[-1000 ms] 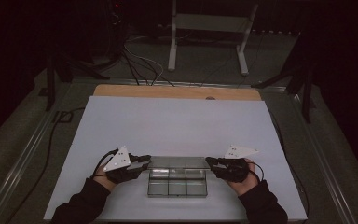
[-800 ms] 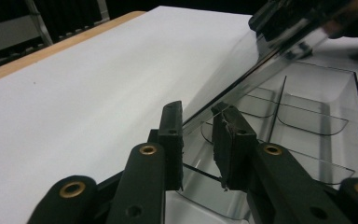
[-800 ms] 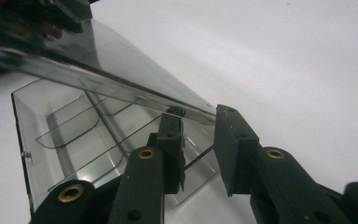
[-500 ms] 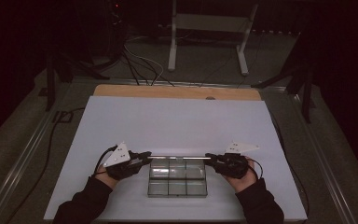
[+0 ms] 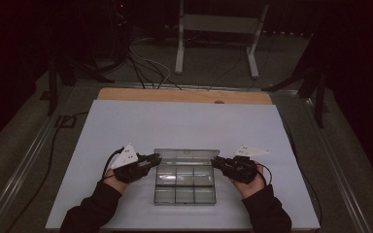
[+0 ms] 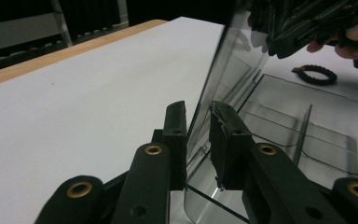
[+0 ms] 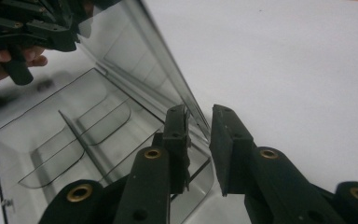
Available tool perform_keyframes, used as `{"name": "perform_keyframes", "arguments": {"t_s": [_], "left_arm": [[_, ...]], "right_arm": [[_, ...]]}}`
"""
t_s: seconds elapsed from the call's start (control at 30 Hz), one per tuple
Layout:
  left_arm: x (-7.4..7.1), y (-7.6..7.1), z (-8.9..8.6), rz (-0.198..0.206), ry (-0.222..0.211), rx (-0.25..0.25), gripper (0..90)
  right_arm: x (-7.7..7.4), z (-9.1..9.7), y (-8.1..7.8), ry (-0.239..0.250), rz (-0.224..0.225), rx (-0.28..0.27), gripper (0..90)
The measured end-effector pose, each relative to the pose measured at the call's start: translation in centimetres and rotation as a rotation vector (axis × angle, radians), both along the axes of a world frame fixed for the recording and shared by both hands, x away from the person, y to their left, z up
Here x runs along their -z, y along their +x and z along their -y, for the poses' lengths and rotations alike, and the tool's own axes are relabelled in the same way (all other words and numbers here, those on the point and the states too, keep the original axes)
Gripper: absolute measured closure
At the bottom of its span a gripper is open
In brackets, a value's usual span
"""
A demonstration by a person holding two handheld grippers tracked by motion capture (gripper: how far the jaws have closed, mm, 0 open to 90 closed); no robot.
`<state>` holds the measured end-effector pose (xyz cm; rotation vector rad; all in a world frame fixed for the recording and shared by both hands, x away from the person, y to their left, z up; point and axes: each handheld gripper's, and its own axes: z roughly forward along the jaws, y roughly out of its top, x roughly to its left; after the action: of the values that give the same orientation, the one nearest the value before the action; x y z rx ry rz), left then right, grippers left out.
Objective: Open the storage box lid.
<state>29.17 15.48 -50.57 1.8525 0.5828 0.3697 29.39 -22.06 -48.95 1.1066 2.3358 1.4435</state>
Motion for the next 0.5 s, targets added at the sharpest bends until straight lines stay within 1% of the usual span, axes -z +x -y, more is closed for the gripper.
{"name": "perform_keyframes", "arguments": {"t_s": [0.13,0.2,0.33,0.43,0.5], "left_arm": [[0.0,0.3,0.1,-0.007,-0.006,-0.02,80.4],[0.1,0.5,0.1,-0.02,-0.018,-0.029,80.7],[0.2,0.9,0.2,-0.029,-0.026,-0.038,80.6],[0.3,1.1,0.3,-0.036,-0.038,-0.04,80.5],[0.3,1.3,0.4,-0.045,-0.041,-0.051,80.5]], "right_arm": [[0.0,-0.2,0.1,0.001,-0.002,0.026,75.8],[0.0,-0.4,0.2,0.003,0.001,0.042,75.8],[0.1,-0.8,0.4,-0.001,0.002,0.068,74.1],[0.1,-1.0,0.4,-0.006,0.008,0.078,73.9],[0.1,-1.4,0.4,-0.022,0.019,0.091,73.9]]}}
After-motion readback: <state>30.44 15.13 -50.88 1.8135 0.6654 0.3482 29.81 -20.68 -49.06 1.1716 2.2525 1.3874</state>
